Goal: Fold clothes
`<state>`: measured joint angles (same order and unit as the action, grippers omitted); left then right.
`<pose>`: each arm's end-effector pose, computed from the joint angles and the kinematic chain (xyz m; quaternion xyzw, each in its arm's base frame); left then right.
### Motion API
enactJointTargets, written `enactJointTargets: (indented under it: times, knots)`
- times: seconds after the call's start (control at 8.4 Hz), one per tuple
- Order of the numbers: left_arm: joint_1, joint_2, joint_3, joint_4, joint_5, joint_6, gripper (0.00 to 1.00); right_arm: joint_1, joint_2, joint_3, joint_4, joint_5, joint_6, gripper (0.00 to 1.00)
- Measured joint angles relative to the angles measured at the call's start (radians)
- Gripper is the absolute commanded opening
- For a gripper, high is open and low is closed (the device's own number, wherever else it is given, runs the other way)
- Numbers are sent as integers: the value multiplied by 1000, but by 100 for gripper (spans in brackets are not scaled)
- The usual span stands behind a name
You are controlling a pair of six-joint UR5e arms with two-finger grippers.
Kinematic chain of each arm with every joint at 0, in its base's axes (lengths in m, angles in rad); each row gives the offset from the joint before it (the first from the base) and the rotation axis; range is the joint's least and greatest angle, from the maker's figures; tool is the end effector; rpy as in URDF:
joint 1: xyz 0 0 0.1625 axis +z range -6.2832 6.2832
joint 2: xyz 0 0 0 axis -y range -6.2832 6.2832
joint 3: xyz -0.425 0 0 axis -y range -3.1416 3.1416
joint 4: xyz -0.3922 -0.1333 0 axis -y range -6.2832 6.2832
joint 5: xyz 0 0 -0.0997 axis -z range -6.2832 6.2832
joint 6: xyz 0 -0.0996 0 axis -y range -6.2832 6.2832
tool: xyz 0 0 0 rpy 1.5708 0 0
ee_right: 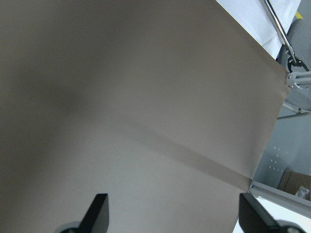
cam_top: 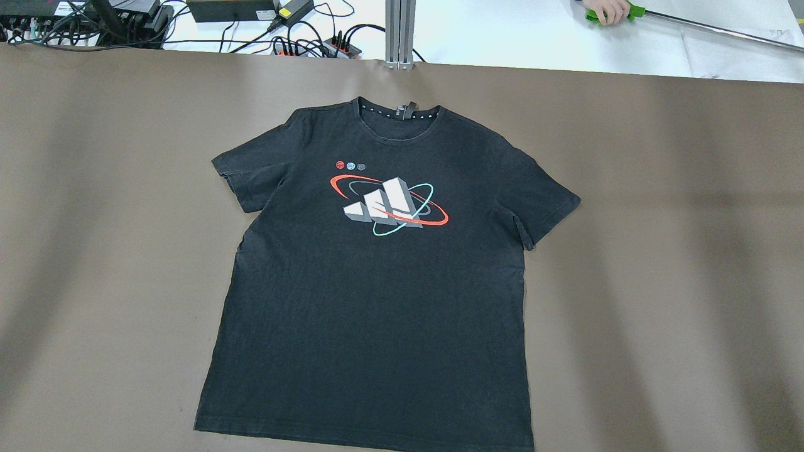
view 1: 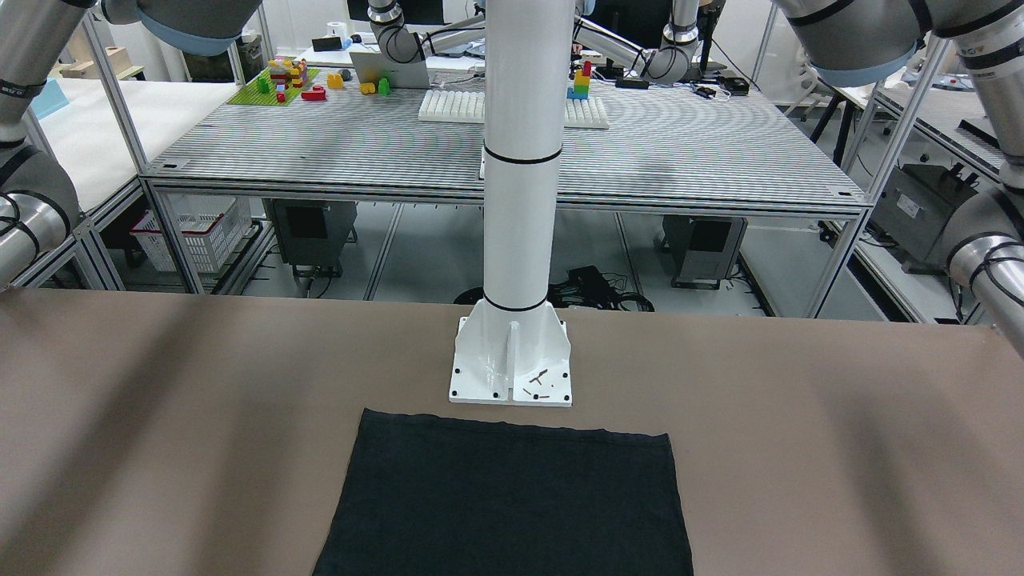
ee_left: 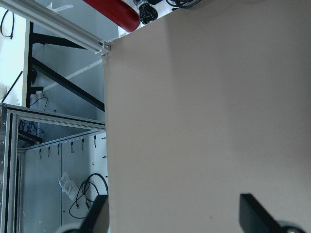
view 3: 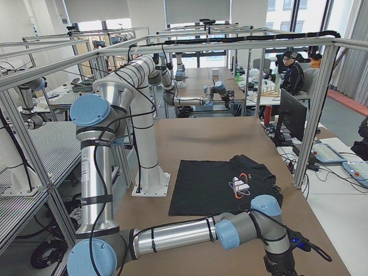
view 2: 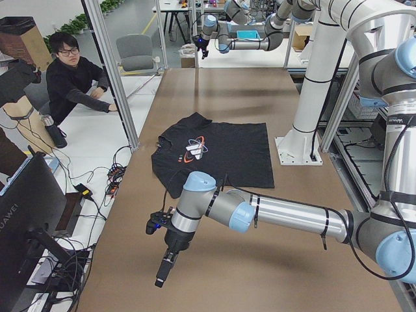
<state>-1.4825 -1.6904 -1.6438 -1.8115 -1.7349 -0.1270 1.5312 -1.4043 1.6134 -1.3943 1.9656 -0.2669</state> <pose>-0.0665 -0.5755 0.5567 0.2044 0.1026 -0.0012 0.9735 0.0719 -0.5844 0.5479 0.2085 -0.1699 -0.1840 0.9454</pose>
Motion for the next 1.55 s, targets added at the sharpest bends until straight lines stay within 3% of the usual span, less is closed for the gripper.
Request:
enactJointTargets:
  times: [1.55]
  knots:
    - [-12,22,-11,1,32,8,94,-10,2,33,-7,-10,-5,94]
